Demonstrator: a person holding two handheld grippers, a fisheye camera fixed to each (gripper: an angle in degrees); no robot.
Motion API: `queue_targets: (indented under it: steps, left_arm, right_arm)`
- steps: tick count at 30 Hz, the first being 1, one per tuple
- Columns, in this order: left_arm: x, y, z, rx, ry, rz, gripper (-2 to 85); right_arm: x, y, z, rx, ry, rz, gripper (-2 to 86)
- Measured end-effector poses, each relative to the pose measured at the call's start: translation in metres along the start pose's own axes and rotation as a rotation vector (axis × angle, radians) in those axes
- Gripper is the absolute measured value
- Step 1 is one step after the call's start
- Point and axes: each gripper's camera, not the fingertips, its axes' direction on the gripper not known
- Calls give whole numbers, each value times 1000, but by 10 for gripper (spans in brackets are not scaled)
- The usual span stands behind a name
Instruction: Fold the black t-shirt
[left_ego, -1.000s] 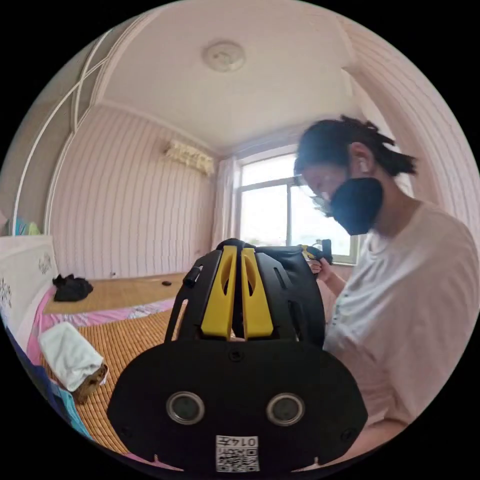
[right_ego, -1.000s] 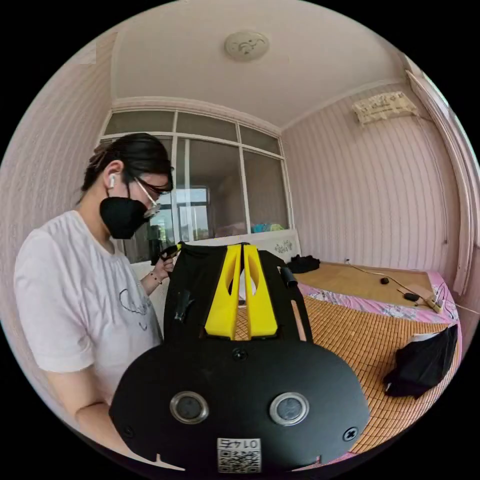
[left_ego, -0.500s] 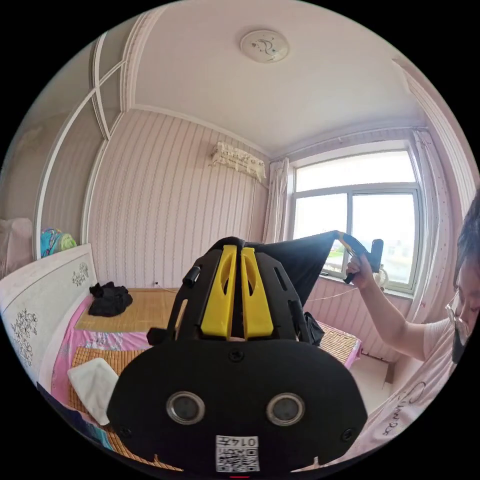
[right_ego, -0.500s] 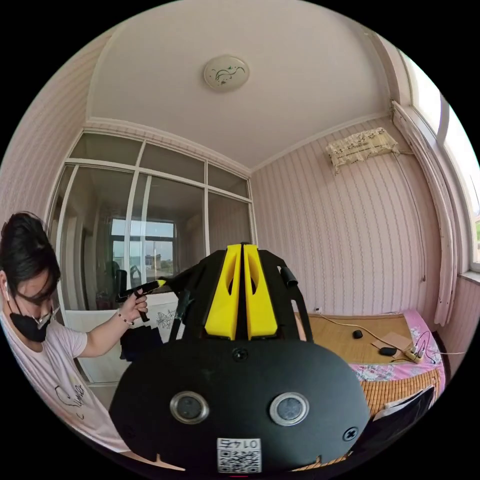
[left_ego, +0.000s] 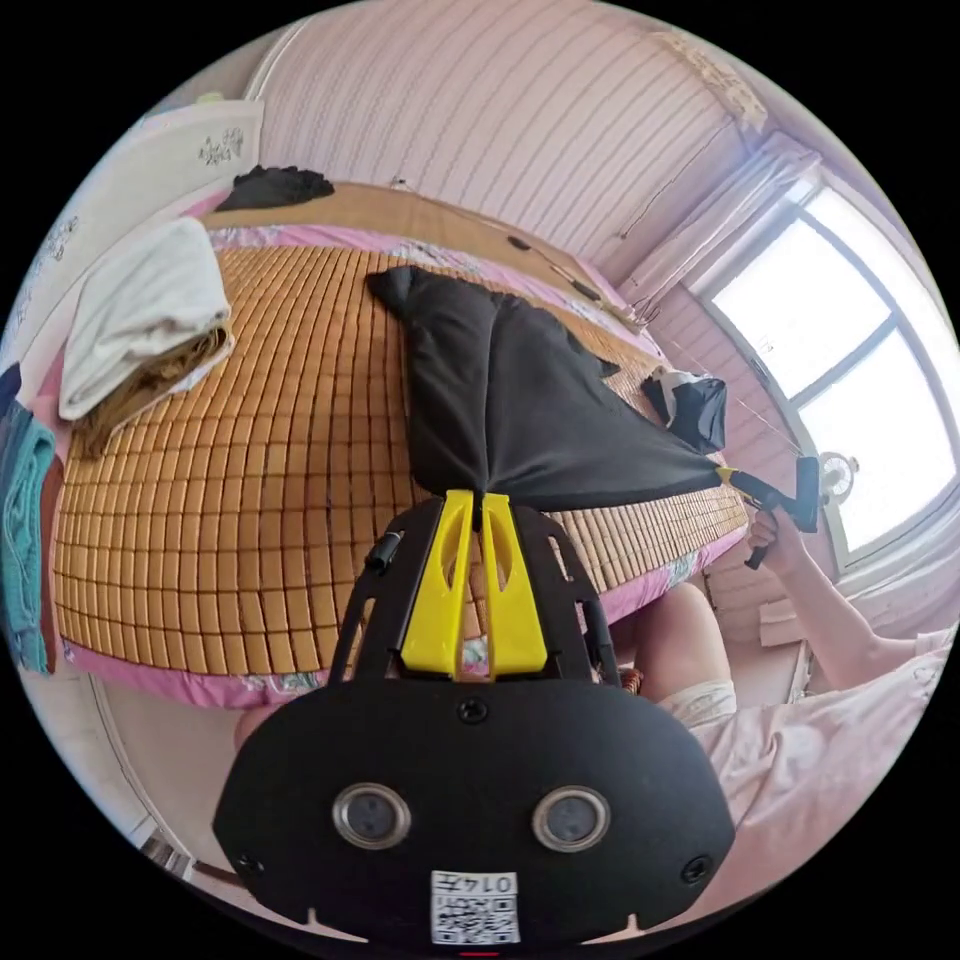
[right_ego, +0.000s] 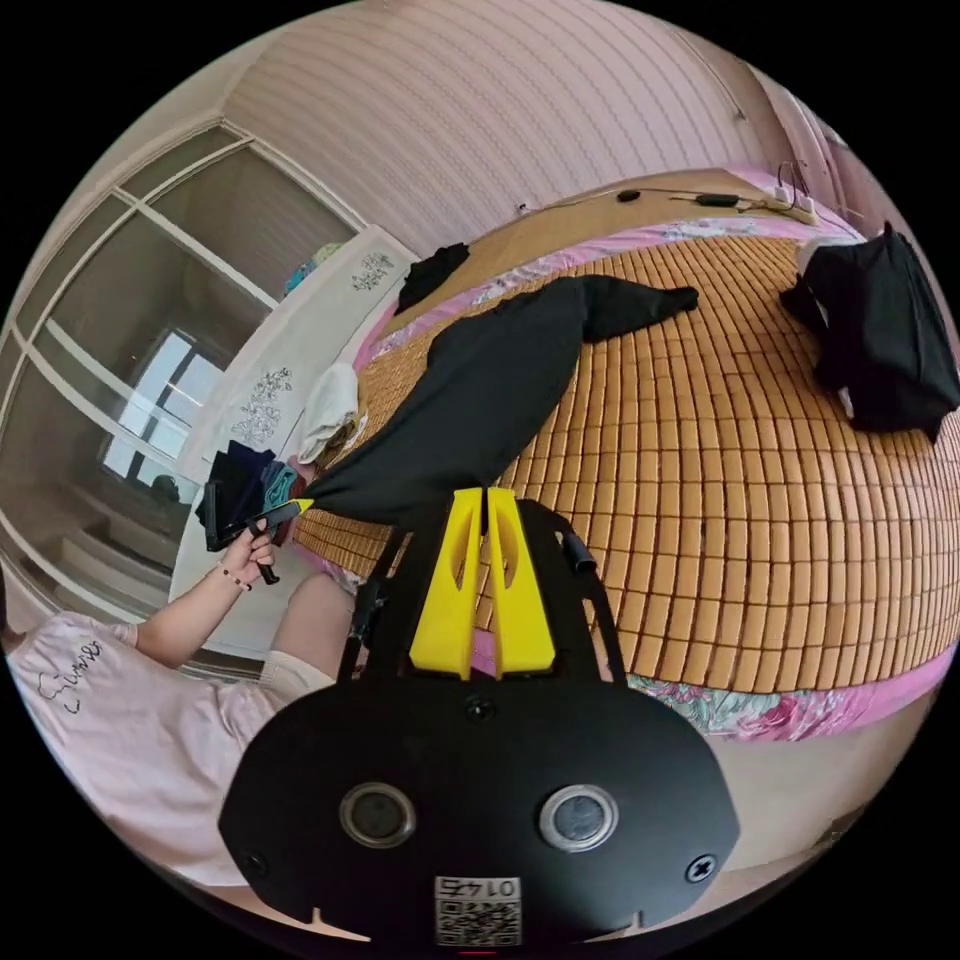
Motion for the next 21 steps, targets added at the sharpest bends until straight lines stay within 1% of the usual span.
queue_targets:
  steps: [3,9,15,19,21]
  left_arm:
    - [-8,11,16,-81,38,-28,-10]
    - [-2,17,26,-206,64,40,-9]
    - [1,25,37,-345,71,47,-7]
    - [-1,23,47,-405,47,22,9]
    - [-4,20,49,-420,40,1,39]
  right_arm:
    - [16,25,30,-83,2,71,3]
    - [20,45,58,-191,30,131,3]
    - [1,41,74,-280,34,90,4]
    - [-18,35,103,-407,114,17,6]
    - [-25,31,114,-445,166,-3,8]
